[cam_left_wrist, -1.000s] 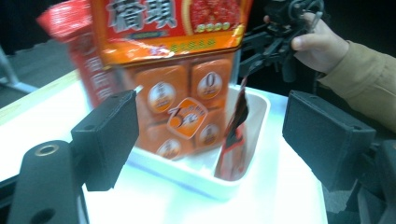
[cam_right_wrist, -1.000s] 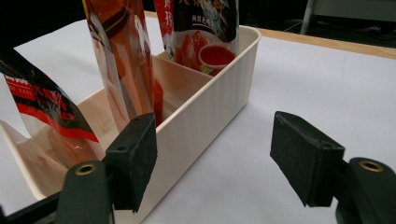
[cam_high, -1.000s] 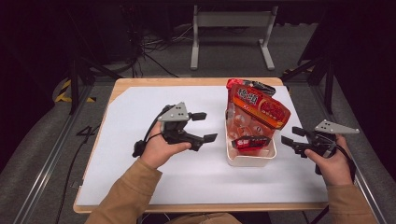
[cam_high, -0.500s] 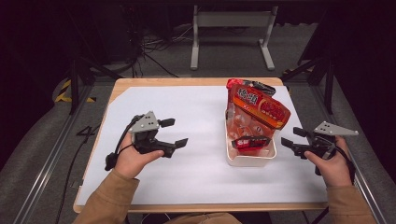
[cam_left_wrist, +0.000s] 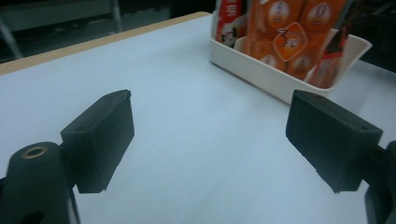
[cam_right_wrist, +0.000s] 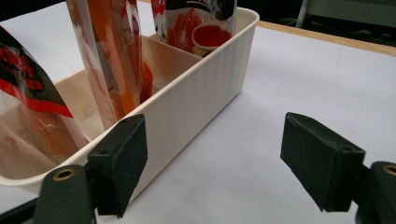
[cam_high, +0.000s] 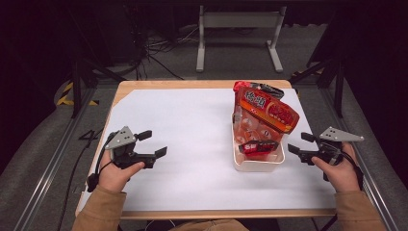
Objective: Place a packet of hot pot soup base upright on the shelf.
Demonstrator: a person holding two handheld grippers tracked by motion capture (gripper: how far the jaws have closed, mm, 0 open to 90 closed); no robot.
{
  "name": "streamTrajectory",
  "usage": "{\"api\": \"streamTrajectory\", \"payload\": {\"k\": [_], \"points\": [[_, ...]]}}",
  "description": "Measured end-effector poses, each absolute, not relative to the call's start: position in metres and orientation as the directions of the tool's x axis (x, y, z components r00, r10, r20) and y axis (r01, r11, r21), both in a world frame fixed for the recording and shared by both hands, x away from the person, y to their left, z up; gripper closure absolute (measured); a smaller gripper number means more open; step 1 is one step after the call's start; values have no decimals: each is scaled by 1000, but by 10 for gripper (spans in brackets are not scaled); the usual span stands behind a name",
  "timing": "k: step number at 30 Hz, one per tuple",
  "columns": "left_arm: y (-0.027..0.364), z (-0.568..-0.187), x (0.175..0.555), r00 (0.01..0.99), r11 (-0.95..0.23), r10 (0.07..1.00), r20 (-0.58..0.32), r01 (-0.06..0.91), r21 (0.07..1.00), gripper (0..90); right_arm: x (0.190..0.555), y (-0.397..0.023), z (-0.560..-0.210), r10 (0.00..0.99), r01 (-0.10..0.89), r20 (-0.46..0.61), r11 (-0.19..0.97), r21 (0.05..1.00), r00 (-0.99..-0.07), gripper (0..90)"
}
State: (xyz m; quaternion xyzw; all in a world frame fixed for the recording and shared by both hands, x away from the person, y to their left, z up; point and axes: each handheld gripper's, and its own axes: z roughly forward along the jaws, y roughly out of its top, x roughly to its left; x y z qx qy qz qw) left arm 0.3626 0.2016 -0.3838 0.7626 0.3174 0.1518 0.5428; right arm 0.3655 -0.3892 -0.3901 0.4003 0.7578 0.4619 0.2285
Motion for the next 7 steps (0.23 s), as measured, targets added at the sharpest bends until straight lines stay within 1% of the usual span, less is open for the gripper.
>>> {"api": "streamTrajectory", "payload": {"k": [3,7], "points": [[211,-390,362,722,-181,678,-136,344,921,162,366,-390,-390,820,389,19,251,886,-572,231],[214,-391,362,713,-175,686,-144,353,919,161,367,-390,-390,822,388,15,253,887,-570,232]]}}
